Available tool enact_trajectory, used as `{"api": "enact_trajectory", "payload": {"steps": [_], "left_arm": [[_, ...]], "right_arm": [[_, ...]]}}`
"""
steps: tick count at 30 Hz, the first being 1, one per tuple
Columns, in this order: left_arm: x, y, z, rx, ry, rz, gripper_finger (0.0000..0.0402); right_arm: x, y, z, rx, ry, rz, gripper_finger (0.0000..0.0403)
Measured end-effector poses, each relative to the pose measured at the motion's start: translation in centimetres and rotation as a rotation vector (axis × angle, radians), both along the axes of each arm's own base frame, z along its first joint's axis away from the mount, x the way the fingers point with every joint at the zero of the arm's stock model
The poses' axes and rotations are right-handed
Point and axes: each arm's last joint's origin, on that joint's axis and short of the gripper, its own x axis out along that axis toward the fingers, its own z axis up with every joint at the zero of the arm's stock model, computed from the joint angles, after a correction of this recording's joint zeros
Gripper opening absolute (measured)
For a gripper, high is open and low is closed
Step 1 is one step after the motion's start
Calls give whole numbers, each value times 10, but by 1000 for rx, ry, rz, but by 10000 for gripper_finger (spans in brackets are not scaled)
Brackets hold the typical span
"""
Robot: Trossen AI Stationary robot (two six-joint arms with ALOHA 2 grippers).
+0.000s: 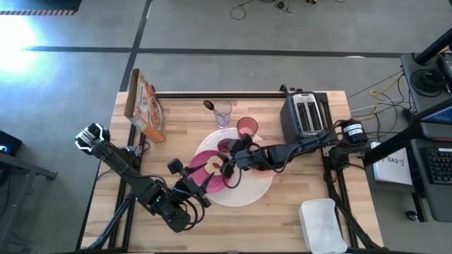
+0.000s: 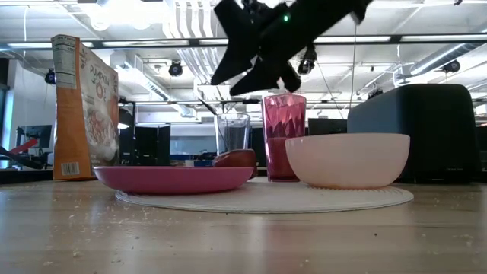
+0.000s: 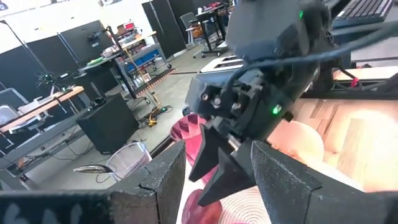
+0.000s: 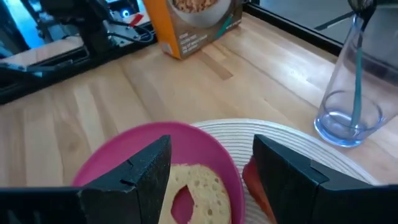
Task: Arrange a breakfast setting
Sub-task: Put the blue spoon on the right side of the white place mat
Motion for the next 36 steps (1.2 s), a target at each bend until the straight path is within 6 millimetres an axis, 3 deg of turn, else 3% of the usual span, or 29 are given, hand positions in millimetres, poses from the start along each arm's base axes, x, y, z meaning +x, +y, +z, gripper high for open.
{"api": "enact_trajectory", "payload": {"steps": [8, 17, 24, 32, 36], "left_arm": [[1, 1, 0, -5, -6, 6, 166], [-2, 20, 11, -68, -61, 62, 166], [-1, 66, 17, -148, 57, 109, 166], [6, 130, 9, -212, 295, 230, 166], [12, 152, 9, -247, 312, 270, 166]], "right_arm": [[-21, 13, 40, -65, 85, 77, 215], [-74, 10, 82, -62, 169, 76, 215], [-89, -1, 98, -91, 148, 37, 215], [-91, -15, 97, -166, 229, 40, 215], [-93, -23, 92, -173, 296, 18, 215]]}}
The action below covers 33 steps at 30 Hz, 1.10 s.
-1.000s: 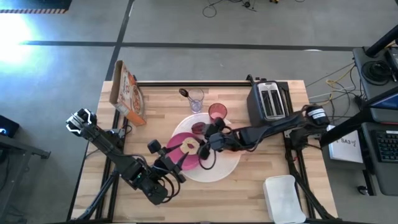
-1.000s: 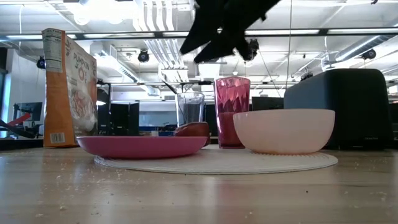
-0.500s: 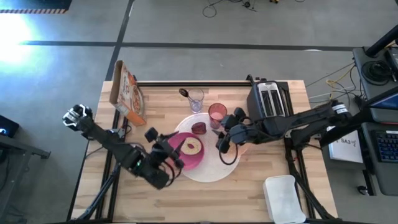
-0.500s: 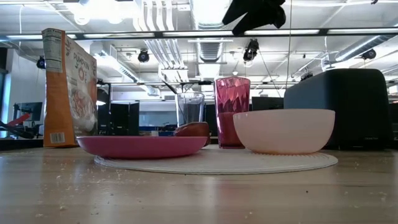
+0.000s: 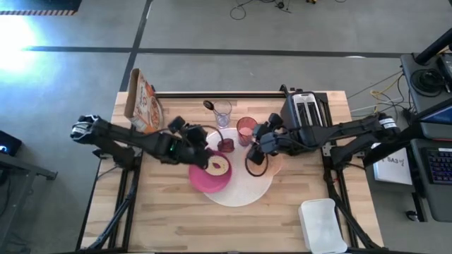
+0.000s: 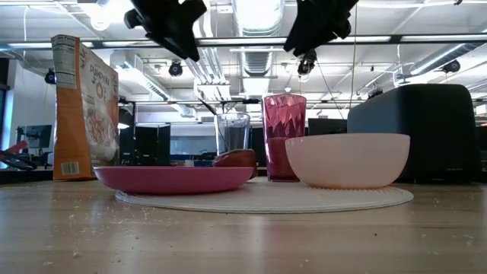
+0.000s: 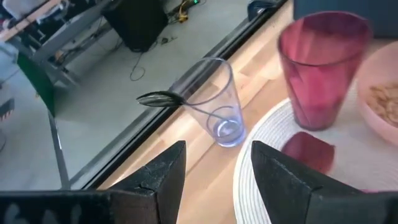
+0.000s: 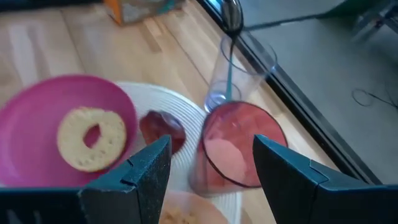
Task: Arrange a breakfast setting
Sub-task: Put the blue spoon on the right side of the white place mat
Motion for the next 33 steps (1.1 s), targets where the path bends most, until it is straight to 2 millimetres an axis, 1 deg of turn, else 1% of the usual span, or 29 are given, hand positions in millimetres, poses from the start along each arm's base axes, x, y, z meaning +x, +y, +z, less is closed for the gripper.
{"api": "enact_trajectory", "payload": {"steps": [6, 11, 14, 17, 21, 24, 27, 31, 33], "left_arm": [[10, 21, 4, -9, -39, 24, 166], [19, 54, 4, -201, -77, -31, 166], [22, 69, 4, -226, -140, -6, 166], [21, 84, 4, -276, -165, 19, 166], [19, 104, 2, -435, -209, 17, 166], [16, 116, 0, -536, -236, 34, 166], [11, 123, -1, -618, -219, 51, 166], [-1, 127, 1, -652, -126, 121, 166], [-4, 129, 3, -639, -106, 145, 166]], "right_arm": [[-1, -2, -6, -18, 68, 4, 215], [-2, -2, -7, -14, 78, 12, 215], [-3, -2, -8, -13, 98, 15, 215], [-5, -2, -9, -5, 114, 4, 215], [-9, -3, -11, 7, 149, -13, 215], [-11, -3, -13, 3, 179, -13, 215], [-12, -3, -14, 1, 192, -13, 215], [-13, -3, -14, -2, 206, -14, 215], [-14, -3, -15, -2, 207, -14, 215]]}}
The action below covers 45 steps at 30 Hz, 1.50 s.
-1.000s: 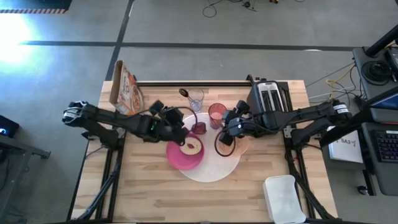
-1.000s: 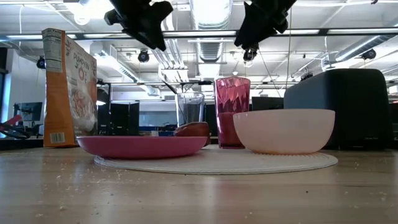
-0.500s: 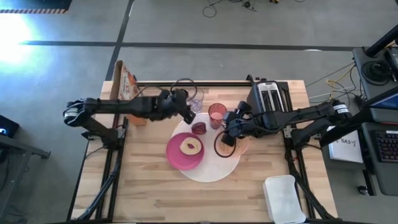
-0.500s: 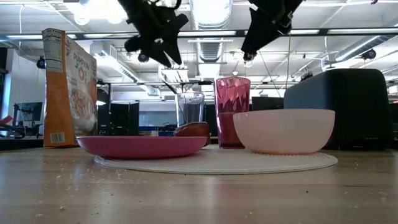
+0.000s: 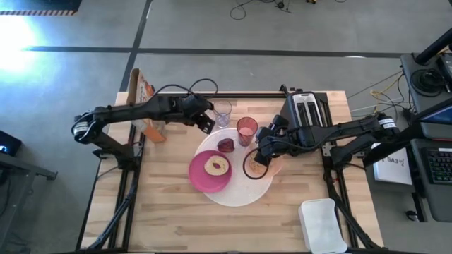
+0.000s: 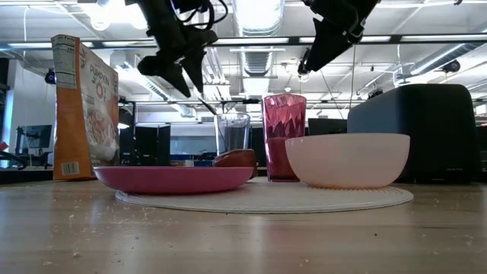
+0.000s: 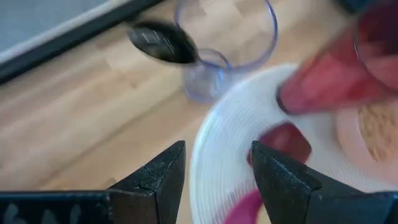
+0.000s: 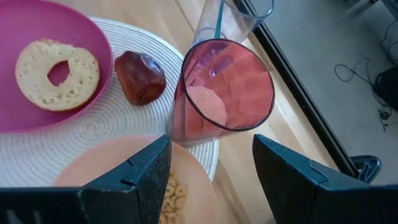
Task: Arrange a breakfast setting
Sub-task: Put the blue spoon on the right side of the white place mat
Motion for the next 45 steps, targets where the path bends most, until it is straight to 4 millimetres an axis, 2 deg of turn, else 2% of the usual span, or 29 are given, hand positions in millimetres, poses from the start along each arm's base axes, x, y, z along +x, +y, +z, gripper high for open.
{"api": "enact_trajectory", "payload": {"steps": [6, 13, 27, 37, 45], "left_arm": [[2, 14, 9, 71, -67, 31, 166], [-2, 34, 7, 78, -74, 94, 166], [-4, 46, 2, 32, -123, 185, 165], [9, 54, -15, -7, -114, 188, 136], [11, 55, -18, -4, -110, 182, 99]], "right_arm": [[0, 0, 0, -9, 4, 6, 215], [0, 0, 0, -8, 3, 5, 215], [0, 0, 0, -9, 5, 6, 215], [0, 0, 0, -13, 9, 11, 215], [0, 0, 0, -13, 10, 11, 215]]}}
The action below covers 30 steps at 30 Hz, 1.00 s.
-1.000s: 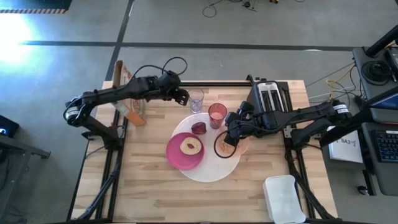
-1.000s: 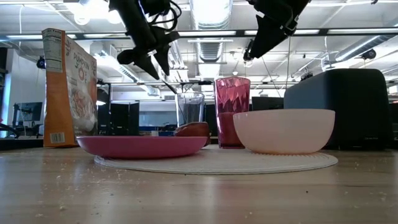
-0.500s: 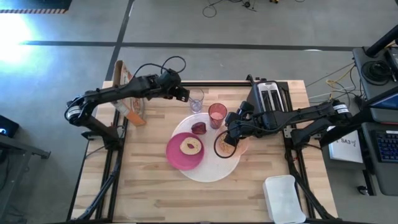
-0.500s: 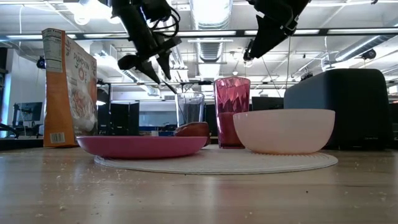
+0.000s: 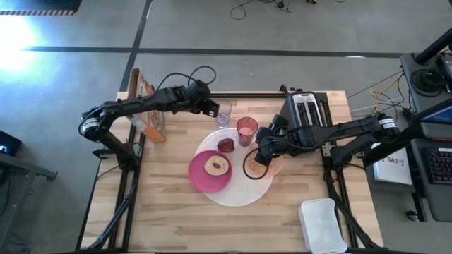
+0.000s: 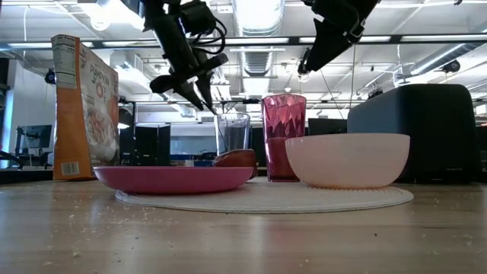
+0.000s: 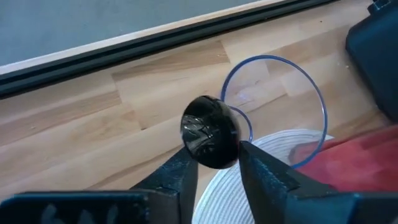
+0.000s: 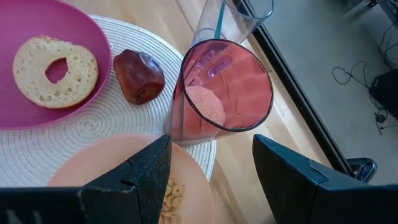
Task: Arrange a breakfast setting
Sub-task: Put the blue spoon on the right side of the white place mat
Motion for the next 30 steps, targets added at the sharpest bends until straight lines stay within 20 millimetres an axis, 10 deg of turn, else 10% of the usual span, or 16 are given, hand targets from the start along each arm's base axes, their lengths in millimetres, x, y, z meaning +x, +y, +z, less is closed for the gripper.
{"api": "enact_trajectory", "payload": {"steps": [30], "left_arm": [[9, 2, 11, 29, -97, -118, 0]], "right_arm": [[0, 0, 0, -5, 6, 5, 215]]}}
